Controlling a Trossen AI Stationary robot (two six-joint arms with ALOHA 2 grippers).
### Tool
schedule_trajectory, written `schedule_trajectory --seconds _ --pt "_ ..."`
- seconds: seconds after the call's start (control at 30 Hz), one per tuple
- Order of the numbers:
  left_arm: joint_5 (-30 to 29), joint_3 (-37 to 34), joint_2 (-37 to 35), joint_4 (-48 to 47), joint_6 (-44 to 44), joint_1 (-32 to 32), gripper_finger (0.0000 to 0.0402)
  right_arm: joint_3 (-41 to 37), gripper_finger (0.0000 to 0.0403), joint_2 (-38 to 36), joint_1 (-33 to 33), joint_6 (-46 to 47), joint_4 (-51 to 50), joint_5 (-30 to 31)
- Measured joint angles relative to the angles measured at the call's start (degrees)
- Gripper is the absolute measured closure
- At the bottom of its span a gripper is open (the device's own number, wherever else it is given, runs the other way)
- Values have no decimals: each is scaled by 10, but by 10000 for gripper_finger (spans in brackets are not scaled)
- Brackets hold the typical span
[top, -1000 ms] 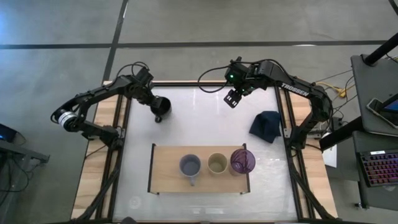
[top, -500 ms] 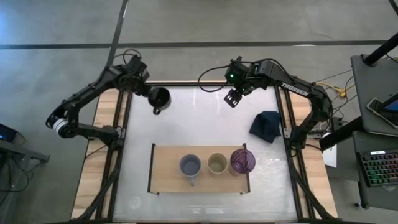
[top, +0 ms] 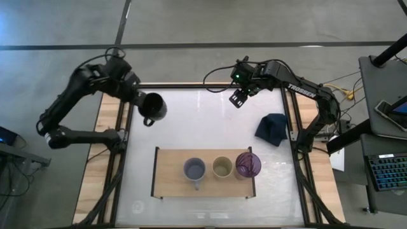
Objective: Stack small to large cups/mugs on shelf
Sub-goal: Put the black mug on the shelf
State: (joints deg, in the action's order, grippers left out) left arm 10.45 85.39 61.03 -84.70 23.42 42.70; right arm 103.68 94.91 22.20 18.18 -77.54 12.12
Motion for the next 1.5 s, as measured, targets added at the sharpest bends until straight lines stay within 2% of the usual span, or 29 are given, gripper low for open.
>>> schedule_trajectory --seconds 0.13,0.3,0.43,0.6,0.7,0.93,1.2,1.5 --pt "20 36 -21 -9 81 -50 401 0 211 0 0 6 1 0" --pt "-47 69 -20 -28 207 -137 401 0 211 0 0 -17 -7 0" --pt "-110 80 -1 -24 340 -260 401 0 211 0 2 -45 -37 0" --pt "-150 87 63 -28 479 -436 402 -5 211 0 3 -62 -67 0" --pt "-171 93 102 -35 541 -508 402 -11 211 -4 2 -81 -67 0" --pt "-242 137 147 -34 658 -600 401 -24 211 -20 2 -96 -67 0" --pt "-246 151 161 -52 719 -643 401 -29 211 -38 2 -87 -64 0" --pt "-199 150 205 -53 768 -708 401 -30 211 -41 2 -81 -61 0"
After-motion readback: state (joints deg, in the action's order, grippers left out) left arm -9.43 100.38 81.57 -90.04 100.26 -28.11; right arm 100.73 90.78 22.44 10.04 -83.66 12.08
